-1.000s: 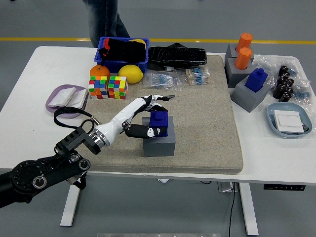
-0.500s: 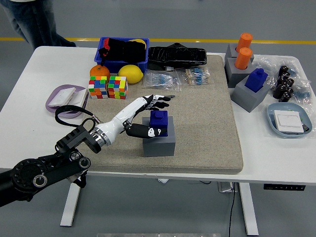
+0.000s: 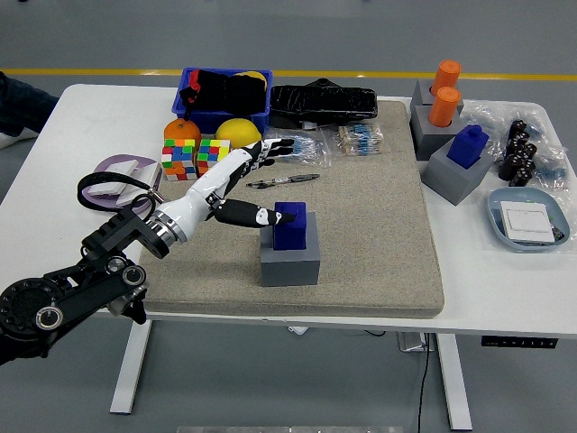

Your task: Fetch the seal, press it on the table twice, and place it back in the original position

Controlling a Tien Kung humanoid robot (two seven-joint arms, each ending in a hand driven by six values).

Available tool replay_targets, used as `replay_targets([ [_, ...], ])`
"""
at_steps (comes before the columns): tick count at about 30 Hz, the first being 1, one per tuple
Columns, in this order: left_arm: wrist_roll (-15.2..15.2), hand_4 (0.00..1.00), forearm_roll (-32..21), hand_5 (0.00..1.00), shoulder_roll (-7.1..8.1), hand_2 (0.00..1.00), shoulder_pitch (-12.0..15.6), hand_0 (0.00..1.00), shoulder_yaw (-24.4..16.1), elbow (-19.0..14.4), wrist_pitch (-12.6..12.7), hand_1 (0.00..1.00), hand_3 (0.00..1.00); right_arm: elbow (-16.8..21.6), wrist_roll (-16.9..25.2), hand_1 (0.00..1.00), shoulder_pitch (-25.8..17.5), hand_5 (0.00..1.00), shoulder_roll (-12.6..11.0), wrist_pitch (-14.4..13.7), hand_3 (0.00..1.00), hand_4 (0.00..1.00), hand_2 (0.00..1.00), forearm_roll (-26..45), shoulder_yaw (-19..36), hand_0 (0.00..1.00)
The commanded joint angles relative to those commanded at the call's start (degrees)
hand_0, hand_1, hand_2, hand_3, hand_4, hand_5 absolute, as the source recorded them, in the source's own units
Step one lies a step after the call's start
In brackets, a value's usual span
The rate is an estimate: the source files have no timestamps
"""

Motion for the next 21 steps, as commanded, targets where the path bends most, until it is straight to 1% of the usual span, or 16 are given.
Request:
replay_targets([
  [2, 0.02, 0.998, 0.10, 0.352, 1.06, 0.973, 0.47, 0.933, -2.42, 1.24, 0.06, 0.987, 0.955, -0.02, 0.01, 0.682, 0.03, 0.442, -0.06, -0.03, 0.615, 0.788, 0.655, -0.07, 0.06, 0.783],
  [3, -0.10, 0.998, 0.13, 0.558, 1.70, 0.996, 0.75, 0.972, -3.65, 2.01, 0.30, 0.998, 0.982, -0.02, 0.00, 0.682, 0.03, 0.441, -0.09, -0.03, 0.614, 0.788, 0.656, -0.07, 0.09, 0.783],
  [8, -0.37, 0.998, 0.71, 0.558, 5.08, 0.996, 2.55, 0.972, -9.80, 6.02, 1.87, 0.998, 0.982, -0.07, -0.02, 0.682, -0.02, 0.441, -0.24, -0.13, 0.614, 0.788, 0.656, -0.29, 0.26, 0.783],
  [9, -0.24, 0.998, 0.72, 0.585, 5.58, 0.991, 2.89, 0.977, -10.74, 6.59, 2.03, 0.998, 0.981, -0.08, -0.04, 0.682, -0.03, 0.443, -0.24, -0.16, 0.614, 0.788, 0.656, -0.38, 0.31, 0.783],
  [12, 0.20, 0.998, 0.54, 0.585, 7.59, 0.991, 4.41, 0.977, -14.55, 9.05, 2.20, 0.998, 0.981, -0.12, -0.14, 0.682, -0.03, 0.443, -0.12, -0.23, 0.614, 0.788, 0.656, -0.70, 0.51, 0.783],
  [14, 0.16, 0.998, 0.46, 0.585, 8.45, 0.991, 5.26, 0.977, -16.71, 10.32, 2.24, 0.998, 0.981, -0.13, -0.20, 0.682, -0.04, 0.443, 0.00, -0.28, 0.614, 0.788, 0.656, -0.89, 0.69, 0.783],
  [15, -0.04, 0.998, 0.31, 0.559, 8.89, 0.983, 5.71, 0.965, -17.87, 10.97, 2.24, 0.998, 0.976, -0.12, -0.23, 0.682, -0.06, 0.443, 0.06, -0.30, 0.614, 0.788, 0.655, -0.95, 0.72, 0.783],
  [16, -0.11, 0.998, 0.43, 0.559, 9.20, 0.983, 5.99, 0.965, -18.75, 11.73, 2.26, 0.998, 0.976, -0.11, -0.26, 0.682, -0.09, 0.443, 0.10, -0.32, 0.614, 0.788, 0.655, -1.06, 0.82, 0.783],
  [19, -0.14, 0.998, 0.51, 0.559, 9.73, 0.983, 6.60, 0.965, -20.76, 13.79, 2.16, 0.998, 0.976, -0.13, -0.34, 0.682, -0.17, 0.443, 0.20, -0.40, 0.614, 0.788, 0.655, -1.38, 1.27, 0.783],
  [21, -0.68, 0.998, 0.38, 0.559, 10.00, 0.983, 7.13, 0.965, -22.26, 14.91, 2.16, 0.998, 0.976, -0.03, -0.39, 0.682, -0.13, 0.443, 0.24, -0.38, 0.614, 0.788, 0.655, -1.14, 1.12, 0.783],
])
